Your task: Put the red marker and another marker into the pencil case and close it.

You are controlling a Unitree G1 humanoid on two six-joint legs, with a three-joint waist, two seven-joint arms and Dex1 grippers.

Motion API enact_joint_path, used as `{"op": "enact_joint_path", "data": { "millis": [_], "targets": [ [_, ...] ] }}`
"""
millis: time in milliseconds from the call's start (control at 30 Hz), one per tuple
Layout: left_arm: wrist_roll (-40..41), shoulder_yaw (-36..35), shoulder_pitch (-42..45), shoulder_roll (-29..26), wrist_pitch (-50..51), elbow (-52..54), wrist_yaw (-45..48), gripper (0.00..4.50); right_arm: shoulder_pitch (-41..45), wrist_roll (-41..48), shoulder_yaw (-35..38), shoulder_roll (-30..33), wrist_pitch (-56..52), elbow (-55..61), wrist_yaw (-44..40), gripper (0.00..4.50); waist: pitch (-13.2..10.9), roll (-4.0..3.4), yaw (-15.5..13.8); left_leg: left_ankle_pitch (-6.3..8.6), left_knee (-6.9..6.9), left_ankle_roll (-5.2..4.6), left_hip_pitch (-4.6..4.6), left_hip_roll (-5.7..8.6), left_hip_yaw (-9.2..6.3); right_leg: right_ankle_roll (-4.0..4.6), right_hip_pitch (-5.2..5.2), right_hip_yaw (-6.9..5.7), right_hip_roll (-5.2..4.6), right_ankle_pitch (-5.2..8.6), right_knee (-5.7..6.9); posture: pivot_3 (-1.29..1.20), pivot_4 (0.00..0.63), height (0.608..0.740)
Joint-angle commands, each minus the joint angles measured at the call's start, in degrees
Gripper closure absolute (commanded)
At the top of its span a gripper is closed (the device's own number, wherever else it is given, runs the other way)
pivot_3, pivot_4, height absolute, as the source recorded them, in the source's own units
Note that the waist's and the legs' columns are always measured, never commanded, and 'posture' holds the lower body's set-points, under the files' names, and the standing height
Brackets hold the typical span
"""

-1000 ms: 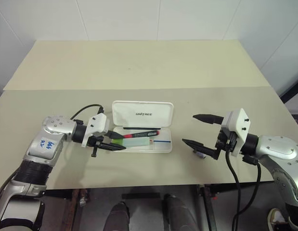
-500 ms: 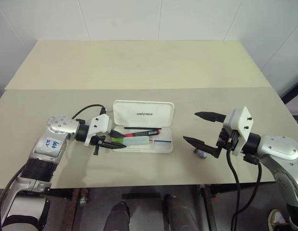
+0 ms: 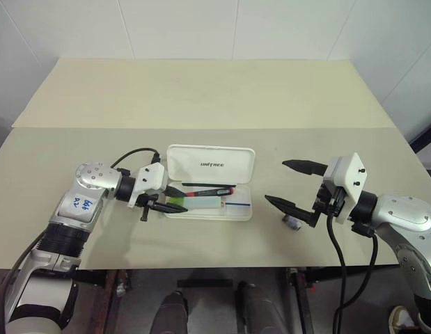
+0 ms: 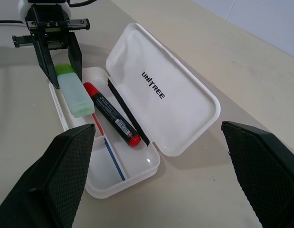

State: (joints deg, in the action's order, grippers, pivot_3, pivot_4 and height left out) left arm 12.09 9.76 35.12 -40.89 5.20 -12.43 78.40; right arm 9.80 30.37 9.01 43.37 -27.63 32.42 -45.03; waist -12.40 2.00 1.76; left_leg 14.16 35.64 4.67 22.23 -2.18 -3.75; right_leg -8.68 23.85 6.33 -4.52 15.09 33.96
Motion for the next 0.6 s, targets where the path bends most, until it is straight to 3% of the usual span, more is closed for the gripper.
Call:
{"op": "enact_joint_path", "data": {
  "millis": [33,600],
  "targets": [
    [-0.5,-0.1,1.1,0.1,-0.7,-0.1,0.1,3.48,0.4,0.7,1.0,-0.2,0.4,2.0,0.7,0.0,0.0,0.0,0.0,0.0,0.01,0.0,-0.01,0.0,0.0,0.01,-0.01,0.0,0.0,0.0,0.0,0.0,0.15,0.74],
    [-0.3,0.1,1.0,0.8,0.6,-0.3,0.0,3.48,0.8,1.1,0.9,-0.2,-0.1,2.7,1.7,0.0,0.0,0.0,0.0,0.0,0.12,0.0,-0.01,0.0,-0.01,0.09,-0.08,0.0,0.0,0.04,-0.03,0.0,0.15,0.74]
  ]
}}
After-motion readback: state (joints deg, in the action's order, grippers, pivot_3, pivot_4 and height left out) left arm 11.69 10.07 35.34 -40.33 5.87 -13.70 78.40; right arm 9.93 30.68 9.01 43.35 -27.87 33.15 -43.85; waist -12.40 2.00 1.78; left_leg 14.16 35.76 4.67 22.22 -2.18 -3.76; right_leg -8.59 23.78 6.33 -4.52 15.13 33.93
